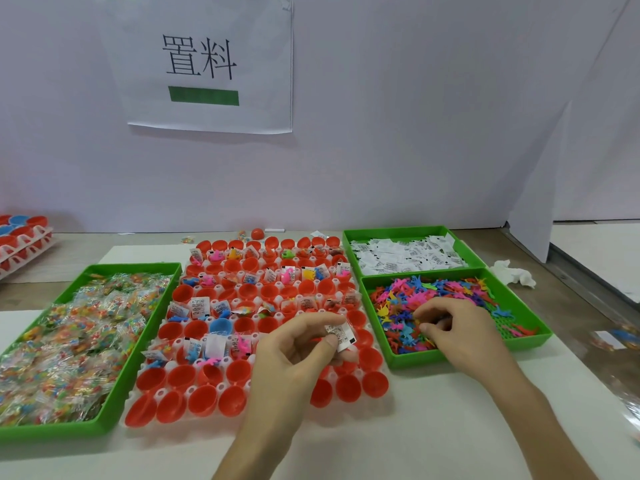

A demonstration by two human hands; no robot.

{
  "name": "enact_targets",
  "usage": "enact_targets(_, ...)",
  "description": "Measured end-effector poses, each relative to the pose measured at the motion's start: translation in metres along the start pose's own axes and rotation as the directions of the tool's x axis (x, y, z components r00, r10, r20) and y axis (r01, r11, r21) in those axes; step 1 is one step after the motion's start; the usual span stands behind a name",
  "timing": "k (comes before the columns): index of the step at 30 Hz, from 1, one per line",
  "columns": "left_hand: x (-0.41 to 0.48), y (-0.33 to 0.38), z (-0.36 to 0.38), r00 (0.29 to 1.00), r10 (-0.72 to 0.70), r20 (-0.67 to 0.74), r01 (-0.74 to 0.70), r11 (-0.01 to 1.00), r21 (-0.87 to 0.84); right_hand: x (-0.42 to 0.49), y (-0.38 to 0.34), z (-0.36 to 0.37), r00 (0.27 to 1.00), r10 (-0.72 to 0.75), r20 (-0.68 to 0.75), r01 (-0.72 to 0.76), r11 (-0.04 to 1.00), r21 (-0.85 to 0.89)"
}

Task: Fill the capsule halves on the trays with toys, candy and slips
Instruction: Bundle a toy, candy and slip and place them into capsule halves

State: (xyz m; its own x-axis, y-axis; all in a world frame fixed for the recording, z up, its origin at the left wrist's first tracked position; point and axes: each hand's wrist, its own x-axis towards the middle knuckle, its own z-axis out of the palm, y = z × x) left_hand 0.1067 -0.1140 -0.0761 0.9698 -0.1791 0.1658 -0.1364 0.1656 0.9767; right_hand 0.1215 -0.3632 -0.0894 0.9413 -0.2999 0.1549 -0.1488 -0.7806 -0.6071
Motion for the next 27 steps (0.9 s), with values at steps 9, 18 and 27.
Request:
enact_targets(9,0.001,-0.002,0.000,1.000,-0.018,0.009,0.018,1.000,-0.001,0.000,0.000,-0.013,0.987,-0.023,-0.161,0.054,0.979,0.196)
enact_targets(18,0.001,-0.005,0.001,0.999,-0.042,0.009,0.042,0.999,-0.008,-0.001,-0.004,-0.014,0.981,-0.055,-0.185,0.072,0.994,0.086)
enact_targets(27,0.001,-0.004,0.000,0.999,-0.046,0.013,0.046,0.999,-0.007,0.000,0.002,-0.004,0.994,-0.003,-0.108,-0.003,0.998,-0.055)
